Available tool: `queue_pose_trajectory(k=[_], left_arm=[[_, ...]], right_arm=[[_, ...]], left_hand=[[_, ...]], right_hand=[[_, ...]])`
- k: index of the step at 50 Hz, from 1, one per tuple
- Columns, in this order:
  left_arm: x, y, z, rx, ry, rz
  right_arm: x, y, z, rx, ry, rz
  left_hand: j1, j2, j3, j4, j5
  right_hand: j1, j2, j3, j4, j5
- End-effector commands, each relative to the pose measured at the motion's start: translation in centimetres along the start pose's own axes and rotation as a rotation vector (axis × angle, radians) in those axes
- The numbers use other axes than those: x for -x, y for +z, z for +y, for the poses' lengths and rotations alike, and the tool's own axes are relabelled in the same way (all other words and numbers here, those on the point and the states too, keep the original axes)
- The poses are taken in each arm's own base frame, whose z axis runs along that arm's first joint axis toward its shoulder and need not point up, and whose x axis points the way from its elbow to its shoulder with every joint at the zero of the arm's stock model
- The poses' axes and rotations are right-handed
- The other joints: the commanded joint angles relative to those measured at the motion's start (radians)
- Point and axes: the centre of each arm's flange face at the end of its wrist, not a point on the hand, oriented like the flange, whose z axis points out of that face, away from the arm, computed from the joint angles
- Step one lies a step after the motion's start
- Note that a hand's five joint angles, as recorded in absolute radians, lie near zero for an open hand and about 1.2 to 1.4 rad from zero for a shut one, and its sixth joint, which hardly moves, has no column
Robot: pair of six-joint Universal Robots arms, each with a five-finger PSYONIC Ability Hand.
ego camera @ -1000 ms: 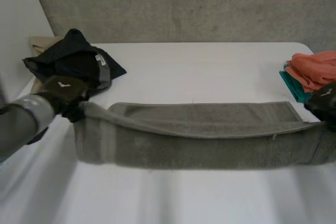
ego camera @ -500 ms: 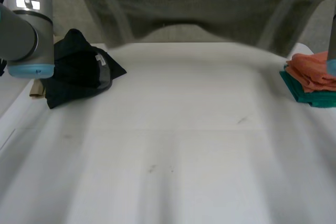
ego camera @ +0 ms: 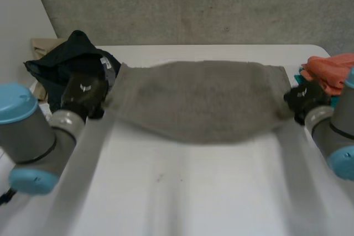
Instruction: Fold the laundry.
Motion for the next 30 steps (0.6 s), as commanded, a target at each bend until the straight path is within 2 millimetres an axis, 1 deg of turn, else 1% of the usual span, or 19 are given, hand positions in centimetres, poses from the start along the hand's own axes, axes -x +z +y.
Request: queue_pose_trajectory(k=[1,2,3,5,6,9,13,14,17,18,20,21,22,23,24,25,28,29,30], left_arm=[[-0.2,-8.9,0.5,0.366,0.071,0.147],[-0.2,-9.9,0.6,0.409,0.089,0.168],[-0.2,-11.8,0.5,0.474,0.126,0.206],[-0.1,-13.0,0.4,0.511,0.161,0.233],[0.2,-13.3,0.1,0.51,0.188,0.233],[0.4,-13.1,-0.3,0.481,0.22,0.225],[1.4,-11.1,-1.6,0.373,0.235,0.153],[1.7,-9.9,-2.0,0.327,0.235,0.125],[1.6,-7.7,-1.8,0.284,0.218,0.107],[1.4,-6.3,-1.9,0.246,0.195,0.095],[1.1,-5.0,-2.2,0.213,0.166,0.084],[1.0,-4.4,-2.3,0.195,0.148,0.079],[0.8,-3.3,-2.5,0.172,0.116,0.073],[0.8,-2.6,-2.5,0.164,0.099,0.069],[0.7,-2.0,-2.4,0.157,0.085,0.065],[0.7,-0.8,-2.0,0.152,0.057,0.061],[0.8,1.0,-1.7,0.141,0.031,0.033],[0.9,2.1,-1.4,0.139,0.028,0.005],[0.9,2.6,-1.2,0.143,0.03,-0.012]], right_arm=[[-1.5,-7.5,2.8,0.255,-0.124,-0.181],[-1.6,-8.4,3.1,0.279,-0.143,-0.205],[-1.9,-9.9,3.6,0.317,-0.189,-0.237],[-2.3,-10.6,4.0,0.341,-0.226,-0.251],[-2.7,-10.9,4.2,0.351,-0.253,-0.249],[-2.8,-10.9,4.5,0.356,-0.273,-0.248],[-3.7,-10.0,3.8,0.314,-0.26,-0.18],[-4.0,-8.8,3.7,0.29,-0.241,-0.14],[-4.2,-6.4,3.6,0.245,-0.204,-0.083],[-4.1,-5.0,3.2,0.205,-0.189,-0.048],[-3.9,-3.7,2.3,0.153,-0.18,-0.019],[-3.7,-2.6,1.6,0.105,-0.172,0.007],[-3.7,-2.0,1.3,0.087,-0.17,0.021],[-3.6,-1.4,1.2,0.076,-0.174,0.032],[-3.5,-0.7,0.9,0.062,-0.178,0.042],[-3.2,0.6,0.8,0.042,-0.184,0.058],[-3.1,2.5,0.7,0.019,-0.187,0.083],[-3.1,3.6,0.8,0.01,-0.188,0.095],[-3.0,4.1,0.8,0.006,-0.188,0.102]], left_hand=[[0.256,0.198,0.202,0.194,0.234],[0.256,0.198,0.202,0.194,0.234],[0.256,0.198,0.202,0.194,0.234],[0.256,0.198,0.202,0.194,0.234],[0.256,0.198,0.202,0.194,0.234],[0.256,0.198,0.202,0.194,0.234],[0.256,0.198,0.202,0.194,0.234],[0.256,0.198,0.202,0.194,0.234],[0.256,0.198,0.202,0.194,0.234],[0.256,0.198,0.202,0.194,0.234],[0.256,0.198,0.202,0.194,0.234],[0.256,0.198,0.202,0.194,0.234],[0.256,0.198,0.202,0.194,0.234],[0.256,0.198,0.202,0.194,0.234],[0.256,0.198,0.202,0.194,0.234],[0.256,0.198,0.202,0.194,0.234],[0.256,0.198,0.202,0.194,0.234],[0.256,0.198,0.202,0.194,0.234],[0.256,0.198,0.202,0.194,0.234]], right_hand=[[0.271,0.217,0.205,0.197,0.221],[0.271,0.217,0.205,0.197,0.221],[0.271,0.217,0.205,0.197,0.221],[0.271,0.217,0.205,0.197,0.221],[0.271,0.217,0.205,0.197,0.221],[0.271,0.217,0.205,0.197,0.221],[0.271,0.217,0.205,0.197,0.221],[0.271,0.217,0.205,0.197,0.221],[0.271,0.217,0.205,0.197,0.221],[0.271,0.217,0.205,0.197,0.221],[0.271,0.217,0.205,0.197,0.221],[0.271,0.217,0.205,0.197,0.221],[0.271,0.217,0.205,0.197,0.221],[0.271,0.217,0.205,0.197,0.221],[0.271,0.217,0.205,0.197,0.221],[0.271,0.217,0.205,0.197,0.221],[0.271,0.217,0.205,0.197,0.221],[0.271,0.217,0.205,0.197,0.221],[0.271,0.217,0.205,0.197,0.221]])
